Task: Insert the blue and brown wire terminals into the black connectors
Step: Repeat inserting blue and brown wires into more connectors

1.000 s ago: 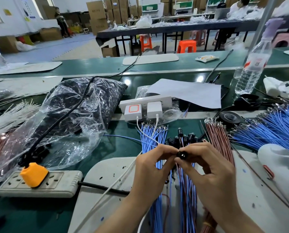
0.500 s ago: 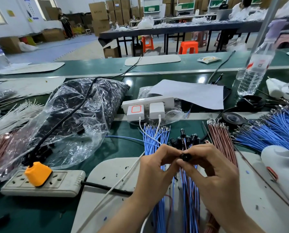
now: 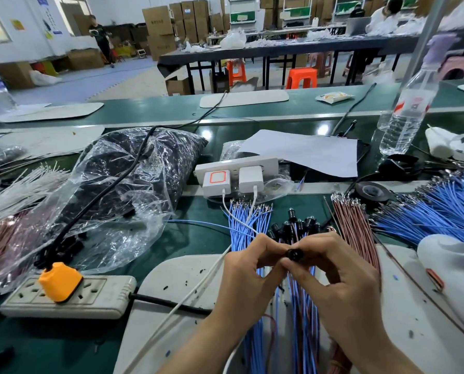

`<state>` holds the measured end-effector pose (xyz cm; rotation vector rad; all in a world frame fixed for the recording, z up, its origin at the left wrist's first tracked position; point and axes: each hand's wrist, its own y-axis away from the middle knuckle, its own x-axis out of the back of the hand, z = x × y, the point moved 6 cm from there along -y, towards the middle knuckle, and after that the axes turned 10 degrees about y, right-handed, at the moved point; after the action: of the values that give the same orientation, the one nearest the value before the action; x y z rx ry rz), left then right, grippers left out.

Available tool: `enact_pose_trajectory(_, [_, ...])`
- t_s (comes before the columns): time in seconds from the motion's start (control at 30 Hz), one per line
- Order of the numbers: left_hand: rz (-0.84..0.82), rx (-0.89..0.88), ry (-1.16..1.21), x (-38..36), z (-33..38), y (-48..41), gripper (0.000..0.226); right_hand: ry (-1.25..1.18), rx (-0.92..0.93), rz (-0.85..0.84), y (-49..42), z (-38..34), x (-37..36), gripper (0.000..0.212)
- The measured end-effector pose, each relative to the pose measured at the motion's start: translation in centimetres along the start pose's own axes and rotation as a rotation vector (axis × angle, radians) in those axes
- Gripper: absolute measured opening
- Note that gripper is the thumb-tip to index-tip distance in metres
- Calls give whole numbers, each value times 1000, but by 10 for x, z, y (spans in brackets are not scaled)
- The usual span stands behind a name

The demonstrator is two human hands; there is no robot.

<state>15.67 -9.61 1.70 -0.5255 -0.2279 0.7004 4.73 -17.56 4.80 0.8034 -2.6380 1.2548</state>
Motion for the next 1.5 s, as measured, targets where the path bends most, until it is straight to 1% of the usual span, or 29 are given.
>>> enact_pose_trajectory(0.13, [-9, -14, -10, -2, 0, 1, 8, 12, 13, 6, 1, -1, 0, 14])
enact_pose_trajectory(0.27, [-7, -28, -27, -1, -2, 1, 13, 45, 60, 34, 2, -6, 3, 19])
enact_pose_trajectory(0.33, [-1, -35, -41, -2, -2, 1, 14, 48, 74, 40, 3, -7, 3, 17])
enact_pose_trajectory(0.4, [11, -42, -70, -1, -1, 0, 13, 12, 43, 25, 1, -5, 2, 12])
enact_pose_trajectory(0.47, [27, -39, -130, 3, 2, -2, 13, -88, -68, 26, -1, 3, 1, 21])
enact_pose_trajectory(0.53, [27, -55, -218, 7, 5, -6, 27, -186, -166, 41, -4, 12, 3, 24])
enact_pose_trajectory(0.6, [-12, -117, -270, 5, 9, -6, 46, -165, -186, 14, -6, 16, 4, 23])
enact_pose_trajectory(0.63, [-34, -139, -257, 2, 11, -6, 48, -139, -176, -18, -7, 17, 3, 21])
enact_pose_trajectory(0.7, [-45, -163, -235, -1, 11, -5, 35, -86, -143, -78, -10, 15, 4, 16])
enact_pose_trajectory(0.73, [-21, -181, -248, 0, 12, -5, 28, -44, -141, -89, -12, 15, 7, 14])
enact_pose_trajectory(0.77, [20, -190, -265, 3, 11, -5, 23, 42, -158, -81, -16, 18, 14, 10])
enact_pose_trajectory(0.8, [73, -182, -271, 7, 10, -6, 18, 198, -191, -66, -20, 25, 24, 8])
enact_pose_trajectory(0.83, [127, -164, -260, 12, 9, -6, 15, 412, -243, -88, -24, 36, 34, 11])
enact_pose_trajectory(0.87, [171, -141, -238, 15, 8, -6, 13, 619, -334, -170, -27, 50, 41, 17])
enact_pose_trajectory(0.9, [199, -120, -215, 18, 7, -6, 14, 767, -457, -277, -26, 65, 45, 21])
enact_pose_trajectory(0.93, [212, -105, -199, 19, 7, -7, 16, 839, -573, -373, -22, 77, 46, 23])
enact_pose_trajectory(0.97, [212, -97, -190, 20, 7, -7, 18, 866, -650, -432, -19, 85, 46, 23])
enact_pose_trajectory(1.0, [211, -94, -184, 20, 7, -7, 20, 877, -689, -450, -16, 88, 44, 23])
enact_pose_trajectory(1.23, [203, -73, -168, 20, 7, -8, 22, 948, -730, -354, -17, 91, 50, 22])
enact_pose_trajectory(1.3, [211, -79, -196, 20, 9, -8, 20, 930, -747, -326, -16, 93, 51, 21])
enact_pose_trajectory(1.37, [230, -76, -219, 21, 9, -8, 15, 822, -755, -270, -14, 95, 54, 22])
enact_pose_trajectory(1.43, [226, -103, -240, 22, 13, -8, 10, 554, -720, -133, -18, 91, 58, 23])
enact_pose_trajectory(1.47, [206, -127, -231, 20, 16, -8, 13, 356, -676, -60, -20, 85, 57, 23])
enact_pose_trajectory(1.5, [166, -146, -198, 17, 18, -8, 16, 163, -615, -33, -23, 74, 53, 22])
